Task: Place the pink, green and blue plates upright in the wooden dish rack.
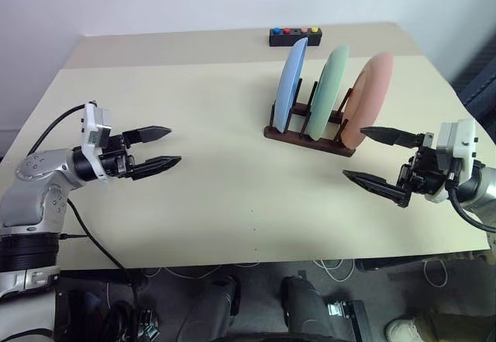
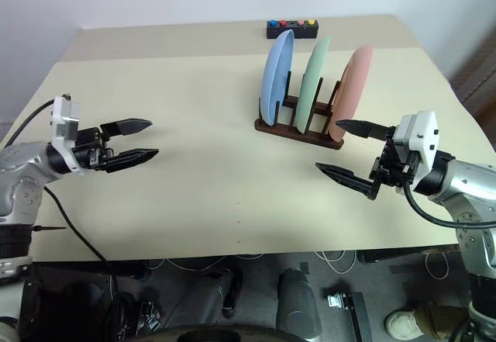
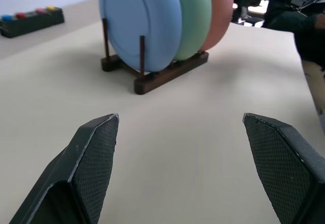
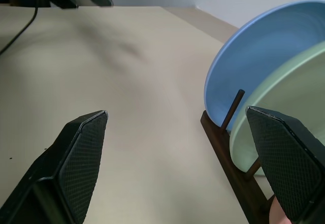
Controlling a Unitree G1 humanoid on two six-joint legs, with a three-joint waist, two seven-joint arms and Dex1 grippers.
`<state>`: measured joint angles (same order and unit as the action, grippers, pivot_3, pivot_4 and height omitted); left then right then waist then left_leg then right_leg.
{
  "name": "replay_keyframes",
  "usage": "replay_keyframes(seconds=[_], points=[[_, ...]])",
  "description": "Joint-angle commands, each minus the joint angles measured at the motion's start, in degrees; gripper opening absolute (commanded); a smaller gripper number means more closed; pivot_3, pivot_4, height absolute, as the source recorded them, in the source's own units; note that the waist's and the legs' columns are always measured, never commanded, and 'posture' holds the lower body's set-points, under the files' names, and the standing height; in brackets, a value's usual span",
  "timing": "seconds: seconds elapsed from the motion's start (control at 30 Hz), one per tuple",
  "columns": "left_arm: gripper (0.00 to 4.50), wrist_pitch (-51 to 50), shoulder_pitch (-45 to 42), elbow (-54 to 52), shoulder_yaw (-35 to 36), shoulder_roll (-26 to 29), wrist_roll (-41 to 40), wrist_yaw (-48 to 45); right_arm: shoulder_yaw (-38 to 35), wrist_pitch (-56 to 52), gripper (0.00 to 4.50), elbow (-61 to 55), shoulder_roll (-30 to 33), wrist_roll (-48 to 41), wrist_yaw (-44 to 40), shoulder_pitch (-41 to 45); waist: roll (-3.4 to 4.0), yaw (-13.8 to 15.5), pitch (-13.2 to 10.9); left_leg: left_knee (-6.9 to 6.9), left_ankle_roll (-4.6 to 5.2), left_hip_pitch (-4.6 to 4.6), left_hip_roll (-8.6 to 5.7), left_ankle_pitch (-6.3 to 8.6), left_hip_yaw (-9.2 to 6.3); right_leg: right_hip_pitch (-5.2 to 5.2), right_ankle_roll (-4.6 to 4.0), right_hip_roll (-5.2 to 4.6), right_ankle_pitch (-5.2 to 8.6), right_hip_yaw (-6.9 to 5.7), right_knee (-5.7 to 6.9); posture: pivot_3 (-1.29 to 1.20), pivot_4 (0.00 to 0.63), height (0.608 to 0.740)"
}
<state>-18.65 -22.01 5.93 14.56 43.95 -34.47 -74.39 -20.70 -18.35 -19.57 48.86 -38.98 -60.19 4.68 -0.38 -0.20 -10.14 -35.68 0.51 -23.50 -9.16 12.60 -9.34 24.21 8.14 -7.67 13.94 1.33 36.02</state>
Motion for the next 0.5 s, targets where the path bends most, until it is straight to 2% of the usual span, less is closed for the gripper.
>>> replay_keyframes(seconds=[0.03,0.33,0.5], points=[[4.04,1.03,0.73,-0.55,0.99,0.22,0.39,1.30,-0.76,1.13,4.46,-2.28,-0.58,0.54,0.80,-0.45,0.00,0.20,0.00,0.00,0.00,0.00,0.00,0.00,0.00,0.00,0.00,0.00,0.00,0.00,0.00,0.00,0.150,0.740],[4.04,1.92,-0.85,-0.43,-0.15,-0.95,-0.22,0.79,-2.06,4.19,4.46,-2.17,-0.50,3.12,0.48,-2.29,0.00,0.91,0.00,0.00,0.00,0.00,0.00,0.00,0.02,0.02,0.00,0.00,0.00,0.01,0.00,0.00,0.150,0.740],[4.04,2.55,-1.64,-0.73,-0.53,-0.97,0.65,1.27,-0.18,6.80,4.46,-1.24,-2.04,5.15,1.34,-1.73,0.00,0.81,0.00,-0.01,0.00,0.00,0.00,0.00,0.02,0.01,0.00,0.01,-0.01,0.01,0.00,0.00,0.150,0.740]])
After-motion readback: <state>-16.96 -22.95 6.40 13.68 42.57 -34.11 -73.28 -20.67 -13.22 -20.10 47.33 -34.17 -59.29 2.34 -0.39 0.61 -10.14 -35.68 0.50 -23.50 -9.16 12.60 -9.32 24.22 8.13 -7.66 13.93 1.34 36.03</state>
